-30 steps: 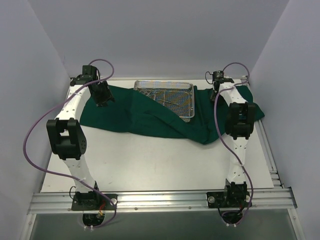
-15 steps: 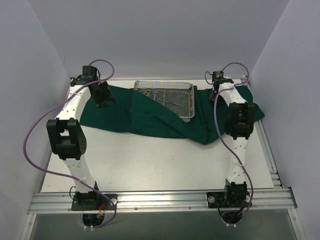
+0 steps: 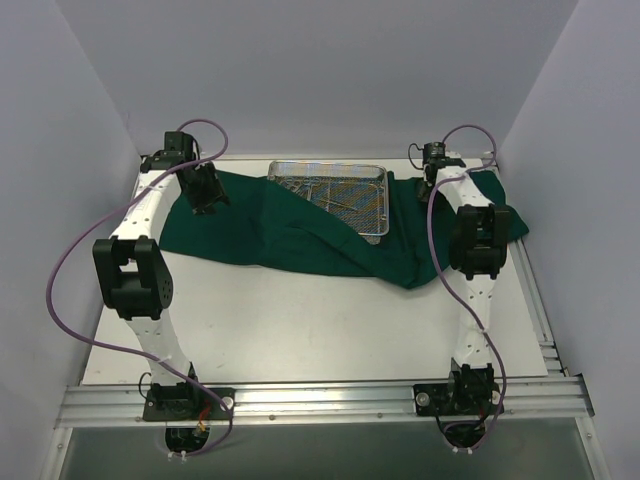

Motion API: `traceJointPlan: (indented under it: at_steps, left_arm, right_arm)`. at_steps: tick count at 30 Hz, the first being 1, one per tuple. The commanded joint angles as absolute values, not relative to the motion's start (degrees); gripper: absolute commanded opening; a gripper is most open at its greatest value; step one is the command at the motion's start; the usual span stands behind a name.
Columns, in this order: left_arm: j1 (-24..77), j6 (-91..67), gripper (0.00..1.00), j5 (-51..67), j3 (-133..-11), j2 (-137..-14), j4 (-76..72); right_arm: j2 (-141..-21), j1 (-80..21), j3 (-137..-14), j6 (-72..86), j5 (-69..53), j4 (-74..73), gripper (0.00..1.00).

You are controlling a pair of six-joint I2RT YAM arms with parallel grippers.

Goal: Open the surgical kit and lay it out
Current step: Open the surgical kit at the center of the board.

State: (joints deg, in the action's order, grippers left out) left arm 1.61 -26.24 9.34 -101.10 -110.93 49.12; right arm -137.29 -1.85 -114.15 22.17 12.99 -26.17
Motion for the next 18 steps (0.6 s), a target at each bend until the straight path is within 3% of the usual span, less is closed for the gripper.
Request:
traceJointPlan:
  at_steps: [1,18]
  left_arm:
    - [0.97,-25.22,0.56,10.2,-101.34,-111.09,48.43]
    - [0.53,-25.66,0.56,10.63,-99.76,-110.48,47.9]
  right_arm:
    - [-135.88,-2.37,-112.67,21.1,12.04,-28.3,0.34]
    - [-129.72,-1.76,-100.63,18.19,9.05,-22.93,0.37]
